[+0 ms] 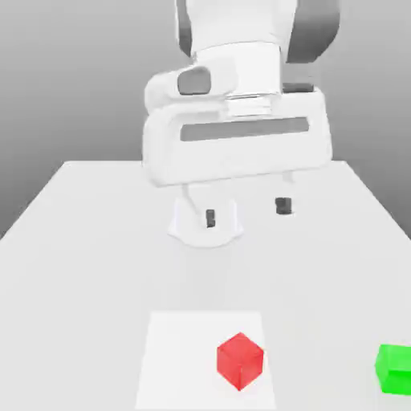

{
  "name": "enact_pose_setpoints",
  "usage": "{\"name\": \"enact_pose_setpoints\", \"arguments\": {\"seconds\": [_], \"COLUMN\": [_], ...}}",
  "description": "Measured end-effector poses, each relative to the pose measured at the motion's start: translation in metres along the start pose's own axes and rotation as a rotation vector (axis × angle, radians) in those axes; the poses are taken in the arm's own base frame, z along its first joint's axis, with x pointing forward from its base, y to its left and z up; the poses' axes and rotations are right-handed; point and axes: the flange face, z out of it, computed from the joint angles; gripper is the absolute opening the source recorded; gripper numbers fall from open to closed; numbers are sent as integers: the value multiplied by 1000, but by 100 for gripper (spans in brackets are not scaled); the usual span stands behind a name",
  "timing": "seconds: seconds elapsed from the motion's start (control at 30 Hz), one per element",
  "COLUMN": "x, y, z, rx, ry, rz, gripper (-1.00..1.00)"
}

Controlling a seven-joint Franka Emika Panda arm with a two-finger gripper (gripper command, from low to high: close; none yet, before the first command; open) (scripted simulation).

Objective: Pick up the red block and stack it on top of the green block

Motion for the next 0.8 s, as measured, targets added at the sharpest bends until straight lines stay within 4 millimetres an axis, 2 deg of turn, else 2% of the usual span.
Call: {"name": "enact_pose_setpoints", "arguments": {"seconds": [0.13, 0.23, 0.43, 0.47, 0.67, 0.73, 0.8], "x": [-30, -58, -79, -81, -82, -78, -73], "y": [5, 17, 30, 31, 31, 29, 26], "z": [75, 125, 198, 203, 206, 194, 174], "rx": [-58, -104, -119, -120, -120, -120, -120], "ry": [-111, -193, -220, -220, -222, -221, -221], "rz": [-115, -195, -222, -222, -222, -223, -223], "gripper": [0, 0, 0, -100, -100, -100, -100]}}
